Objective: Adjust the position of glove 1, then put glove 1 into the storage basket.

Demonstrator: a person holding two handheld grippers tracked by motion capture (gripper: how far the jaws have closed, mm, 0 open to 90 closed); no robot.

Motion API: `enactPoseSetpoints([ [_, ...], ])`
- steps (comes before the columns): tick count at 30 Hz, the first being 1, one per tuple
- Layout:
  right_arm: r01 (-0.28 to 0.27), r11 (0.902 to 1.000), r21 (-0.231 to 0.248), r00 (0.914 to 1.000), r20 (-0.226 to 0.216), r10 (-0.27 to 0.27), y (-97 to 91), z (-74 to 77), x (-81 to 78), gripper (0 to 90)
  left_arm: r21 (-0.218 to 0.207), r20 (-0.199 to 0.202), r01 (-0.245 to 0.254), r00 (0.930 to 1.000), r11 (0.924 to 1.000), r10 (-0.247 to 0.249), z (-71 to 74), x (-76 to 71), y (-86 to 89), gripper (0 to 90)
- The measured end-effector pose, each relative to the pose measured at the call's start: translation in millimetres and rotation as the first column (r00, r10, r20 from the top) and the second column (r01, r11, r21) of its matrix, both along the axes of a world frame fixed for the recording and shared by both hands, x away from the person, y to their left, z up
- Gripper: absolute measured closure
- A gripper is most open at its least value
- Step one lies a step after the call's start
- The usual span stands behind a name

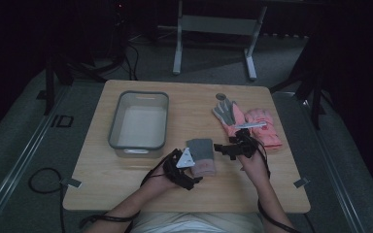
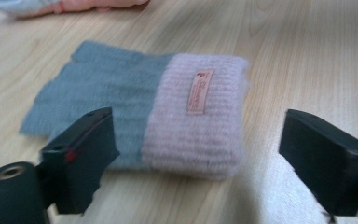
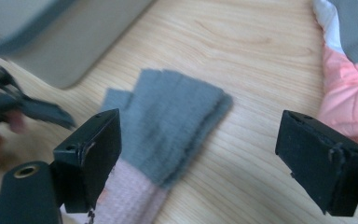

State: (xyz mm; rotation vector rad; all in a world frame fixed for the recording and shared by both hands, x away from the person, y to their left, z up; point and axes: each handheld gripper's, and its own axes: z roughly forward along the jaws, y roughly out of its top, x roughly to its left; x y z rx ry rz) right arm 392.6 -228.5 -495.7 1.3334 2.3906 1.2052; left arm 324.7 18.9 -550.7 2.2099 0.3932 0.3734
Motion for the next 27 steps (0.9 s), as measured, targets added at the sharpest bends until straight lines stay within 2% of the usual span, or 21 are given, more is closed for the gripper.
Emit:
enactPoseSetpoints([
  [2,-0.009,0.9988,0.048,0.9999,-0.007,0.010,-1.6,4.2,0.9,13.8,0.026,0.012,0.033,0.9994,0.9991,-0.034,1.9,1.0,-7.3,14.1],
  [4,-0.026,0.9946,0.100,0.9994,-0.021,0.029,-2.1,8.4,3.3,13.3,0.068,0.044,0.064,0.9968,0.9956,-0.067,3.4,2.1,-15.1,16.1],
  [5,-0.029,0.9933,0.112,0.9995,-0.013,0.030,-1.4,10.3,4.3,12.7,0.078,0.058,0.077,0.9950,0.9940,-0.081,3.3,2.7,-18.0,16.4],
  [8,-0.039,0.9966,0.072,0.9992,0.002,0.039,3.8,13.6,6.8,12.8,0.114,0.095,0.112,0.9879,0.9872,-0.123,-0.3,5.6,-24.1,21.5],
  [12,-0.044,0.9991,0.001,0.9990,0.009,0.044,10.9,12.0,13.0,25.7,0.183,0.142,0.142,0.9753,0.9728,-0.169,-6.1,6.5,-30.0,25.8],
  [16,-0.027,0.9988,-0.041,0.9995,-0.017,0.026,16.9,5.3,23.7,35.0,0.242,0.186,0.138,0.9648,0.9603,-0.186,-10.1,6.9,-33.8,27.1],
  [18,-0.009,0.9980,-0.062,0.9996,-0.026,0.007,20.4,0.7,28.3,36.1,0.239,0.186,0.141,0.9645,0.9609,-0.187,-10.5,7.8,-33.5,29.3],
  [20,-0.001,0.9981,-0.062,0.9993,-0.037,-0.001,24.1,-4.0,32.4,37.2,0.243,0.197,0.135,0.9627,0.9606,-0.186,-10.7,8.5,-33.0,33.4],
  [22,0.011,0.9959,-0.090,0.9989,-0.044,-0.015,29.0,-9.1,36.2,37.4,0.241,0.179,0.140,0.9662,0.9605,-0.186,-10.4,10.3,-32.3,37.4],
  [25,0.031,0.9933,-0.111,0.9962,-0.078,-0.039,34.9,-17.7,41.3,39.3,0.206,0.142,0.142,0.9745,0.9681,-0.174,-7.2,13.8,-28.2,51.3],
  [26,0.031,0.9933,-0.111,0.9962,-0.078,-0.039,34.9,-17.7,41.3,39.3,0.206,0.142,0.142,0.9745,0.9681,-0.174,-7.2,13.8,-28.2,57.7],
  [27,0.037,0.9925,-0.116,0.9947,-0.090,-0.048,35.8,-20.7,42.6,39.3,0.206,0.142,0.142,0.9745,0.9681,-0.174,-7.2,13.8,-28.2,57.7],
])
